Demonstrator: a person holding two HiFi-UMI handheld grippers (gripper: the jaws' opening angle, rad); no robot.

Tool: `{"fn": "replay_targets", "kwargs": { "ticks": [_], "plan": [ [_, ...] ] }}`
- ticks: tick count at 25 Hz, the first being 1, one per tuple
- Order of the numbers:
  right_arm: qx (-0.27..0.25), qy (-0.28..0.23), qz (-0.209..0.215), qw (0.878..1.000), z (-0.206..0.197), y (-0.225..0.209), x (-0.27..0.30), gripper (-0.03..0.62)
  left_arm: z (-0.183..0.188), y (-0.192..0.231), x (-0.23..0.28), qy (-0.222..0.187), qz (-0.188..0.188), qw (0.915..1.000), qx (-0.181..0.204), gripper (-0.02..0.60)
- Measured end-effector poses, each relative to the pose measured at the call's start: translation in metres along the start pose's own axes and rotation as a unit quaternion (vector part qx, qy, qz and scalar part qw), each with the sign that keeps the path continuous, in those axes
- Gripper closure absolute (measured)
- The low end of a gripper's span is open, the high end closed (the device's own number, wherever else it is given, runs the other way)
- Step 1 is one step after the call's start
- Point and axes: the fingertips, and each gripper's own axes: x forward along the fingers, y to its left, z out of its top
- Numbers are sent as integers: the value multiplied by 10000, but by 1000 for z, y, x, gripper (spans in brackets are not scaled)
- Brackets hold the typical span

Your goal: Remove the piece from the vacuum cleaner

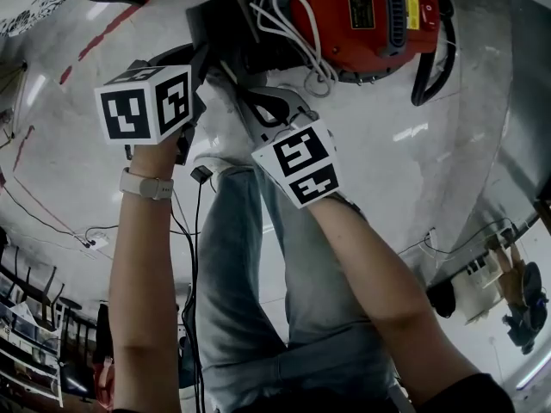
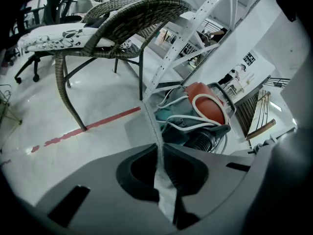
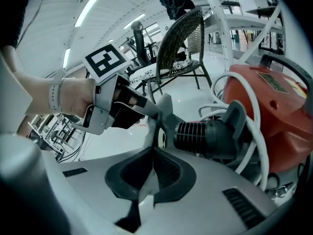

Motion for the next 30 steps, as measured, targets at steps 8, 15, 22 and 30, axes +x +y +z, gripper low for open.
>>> {"fn": "replay_targets", "kwargs": {
  "ticks": [8, 15, 22, 30],
  "plan": [
    [-230, 140, 278, 9992, -8, 46, 21, 562, -38, 36, -34, -27, 85, 9995, -292, 548],
    [-814, 181, 409, 9957, -1, 87, 16, 562, -58, 46, -88, -650, 165, 9948, -771, 548],
    [-1548, 232, 624, 9857, 25, 154, -20, 563, -78, 41, -181, -1349, 243, 9820, -1297, 548],
    [-2276, 172, 917, 9693, 75, 240, -72, 563, -80, 24, -305, -2261, 470, 9625, -1424, 547]
  ]
}}
